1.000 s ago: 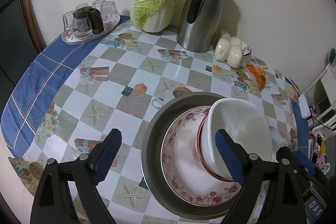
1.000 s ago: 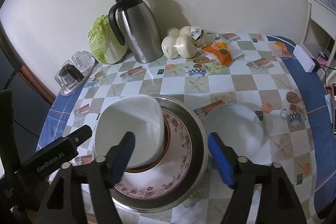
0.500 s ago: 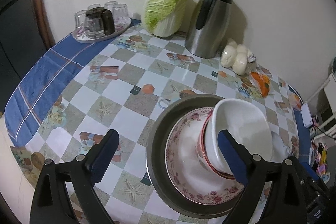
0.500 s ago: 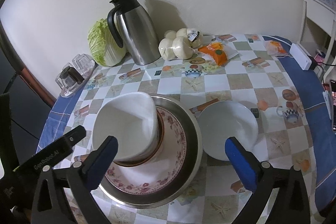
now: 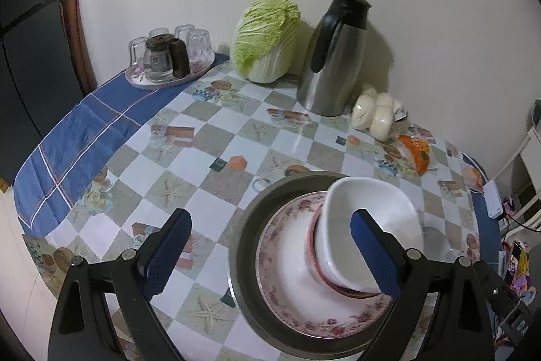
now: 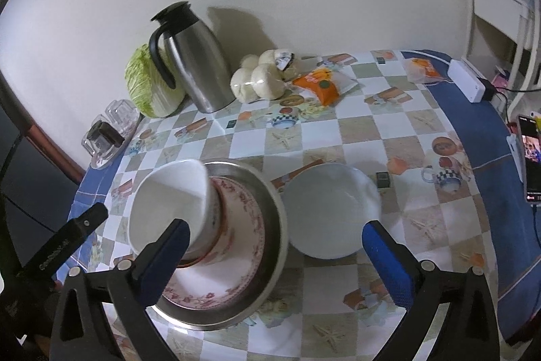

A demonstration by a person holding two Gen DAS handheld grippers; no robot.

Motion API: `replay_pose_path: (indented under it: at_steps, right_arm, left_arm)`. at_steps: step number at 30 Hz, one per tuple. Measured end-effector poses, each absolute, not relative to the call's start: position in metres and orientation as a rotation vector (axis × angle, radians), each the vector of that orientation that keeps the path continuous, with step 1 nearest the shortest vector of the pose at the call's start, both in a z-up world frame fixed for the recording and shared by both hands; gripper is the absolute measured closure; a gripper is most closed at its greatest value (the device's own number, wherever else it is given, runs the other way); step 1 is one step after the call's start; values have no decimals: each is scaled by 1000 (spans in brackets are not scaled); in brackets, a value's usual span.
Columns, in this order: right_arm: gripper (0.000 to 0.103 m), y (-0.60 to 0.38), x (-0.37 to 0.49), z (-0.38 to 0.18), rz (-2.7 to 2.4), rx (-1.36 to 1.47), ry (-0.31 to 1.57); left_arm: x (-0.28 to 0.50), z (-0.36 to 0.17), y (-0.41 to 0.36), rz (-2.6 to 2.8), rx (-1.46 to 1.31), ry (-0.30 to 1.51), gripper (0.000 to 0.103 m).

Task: Organize plates and bowls
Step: 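Open both tools and pull them back from the square bowl, then move both tools to the rim of the round white bowl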

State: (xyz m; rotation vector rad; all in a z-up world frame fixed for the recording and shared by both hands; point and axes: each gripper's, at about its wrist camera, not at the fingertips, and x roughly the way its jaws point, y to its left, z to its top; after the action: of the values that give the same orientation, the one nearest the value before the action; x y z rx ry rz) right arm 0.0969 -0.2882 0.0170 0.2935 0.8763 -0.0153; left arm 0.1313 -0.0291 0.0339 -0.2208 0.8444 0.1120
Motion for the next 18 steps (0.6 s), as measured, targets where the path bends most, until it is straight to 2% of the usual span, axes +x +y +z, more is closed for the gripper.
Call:
replay_pose_path:
  at_steps: [18]
  right_arm:
    - [0, -386, 69, 18, -132, 411, 829]
  left_arm:
    - [109, 58, -138, -198, -157, 764, 8]
